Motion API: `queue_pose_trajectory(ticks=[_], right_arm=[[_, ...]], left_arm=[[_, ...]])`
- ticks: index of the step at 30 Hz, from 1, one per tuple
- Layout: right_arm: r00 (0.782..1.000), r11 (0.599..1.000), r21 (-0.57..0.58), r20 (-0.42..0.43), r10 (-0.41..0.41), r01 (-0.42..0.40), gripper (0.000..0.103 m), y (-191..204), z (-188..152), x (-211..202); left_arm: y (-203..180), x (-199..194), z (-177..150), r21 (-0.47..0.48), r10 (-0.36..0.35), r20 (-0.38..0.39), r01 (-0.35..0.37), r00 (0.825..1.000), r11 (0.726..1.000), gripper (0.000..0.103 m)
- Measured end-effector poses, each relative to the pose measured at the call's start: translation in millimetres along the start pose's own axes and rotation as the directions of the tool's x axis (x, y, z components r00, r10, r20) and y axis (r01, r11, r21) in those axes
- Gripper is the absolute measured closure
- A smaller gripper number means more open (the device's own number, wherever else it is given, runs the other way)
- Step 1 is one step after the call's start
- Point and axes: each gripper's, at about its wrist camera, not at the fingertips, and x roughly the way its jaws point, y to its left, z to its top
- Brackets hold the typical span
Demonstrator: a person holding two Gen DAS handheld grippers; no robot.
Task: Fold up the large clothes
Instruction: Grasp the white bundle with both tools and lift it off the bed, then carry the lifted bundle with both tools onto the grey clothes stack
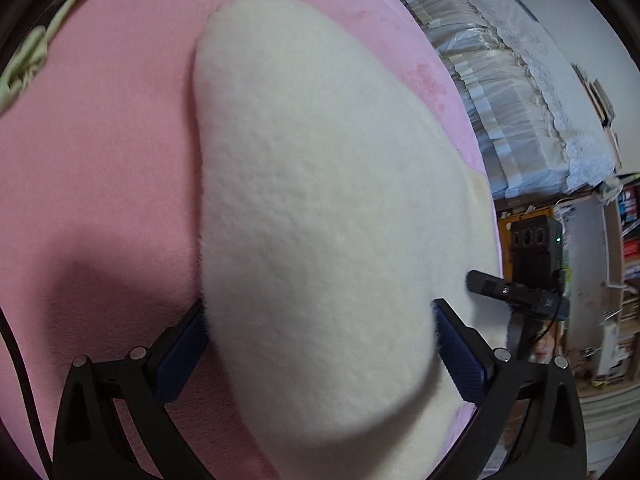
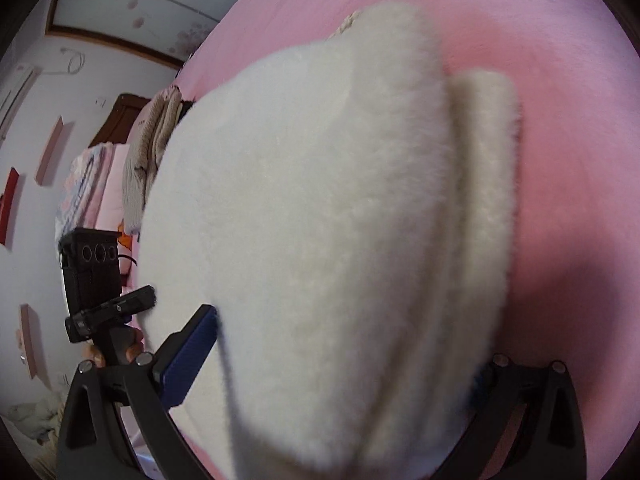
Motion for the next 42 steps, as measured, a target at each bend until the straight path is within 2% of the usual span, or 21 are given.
queue_pose_trajectory(ticks=[4, 9, 12, 16, 19, 21, 23, 25, 29, 34, 37, 42], right_arm=[[1.000, 1.000, -0.009, -0.014, -0.001, 0.001, 0.000, -0.3, 2.7, 5.7], [0.999, 0.999, 0.002, 0.019, -0.035, 0.035, 0.000, 7.2, -2.8, 5.7], [0.999, 0.999, 0.025, 0.009, -0.038, 0.038, 0.000, 6.7, -3.0, 6.5], [0.998, 0.998, 0.012, 0.005, -0.062, 0.062, 0.001, 12.1, -1.3, 7.7], [0.996, 0.996, -0.028, 0.049, -0.079, 0.081, 0.021, 23.1, -7.6, 0.1], [0.992, 0.993, -0.052, 0.077, -0.105, 0.109, 0.046, 32.1, -11.3, -9.4], [0.987, 0.990, -0.059, 0.102, -0.125, 0.132, 0.055, 42.2, -16.3, -21.5], [0.982, 0.986, -0.063, 0.123, -0.144, 0.152, 0.058, 54.7, -21.7, -28.5], [0.979, 0.984, -0.074, 0.138, -0.153, 0.164, 0.060, 79.9, -41.1, -46.5], [0.988, 0.991, -0.085, 0.125, -0.094, 0.105, 0.061, 135.7, -51.7, -45.3], [0.990, 0.988, -0.136, 0.132, -0.054, 0.072, 0.061, 183.0, -42.9, -35.7], [0.987, 0.975, -0.223, 0.159, 0.038, -0.001, 0.061, 271.5, 1.7, -5.2]], left_arm=[[-2.7, 8.1, -3.7, 0.038, 0.005, -0.004, -0.005, 1.000, 0.999, 0.000], [-15.6, 13.7, -0.6, 0.023, 0.093, -0.028, -0.093, 0.995, 0.995, 0.000], [-28.6, 19.8, 2.3, 0.010, 0.133, -0.042, -0.133, 0.990, 0.991, 0.000], [-43.7, 20.7, -0.5, 0.037, 0.194, -0.012, -0.194, 0.981, 0.980, 0.001], [-58.0, 16.1, -5.1, 0.076, 0.249, 0.046, -0.252, 0.967, 0.965, 0.011], [-65.5, 8.9, -6.8, 0.101, 0.276, 0.077, -0.283, 0.958, 0.954, 0.021], [-77.3, -1.0, -9.4, 0.131, 0.286, 0.109, -0.299, 0.952, 0.945, 0.031], [-86.7, -12.4, -12.1, 0.154, 0.289, 0.136, -0.308, 0.948, 0.939, 0.035], [-99.1, -50.7, -18.1, 0.179, 0.286, 0.171, -0.316, 0.943, 0.932, 0.037], [-87.4, -125.8, -22.1, 0.165, 0.298, 0.177, -0.327, 0.938, 0.931, 0.038], [-68.7, -187.5, -18.3, 0.155, 0.330, 0.211, -0.365, 0.920, 0.918, 0.038], [-24.2, -293.9, 9.6, 0.136, 0.379, 0.288, -0.430, 0.879, 0.893, 0.038]])
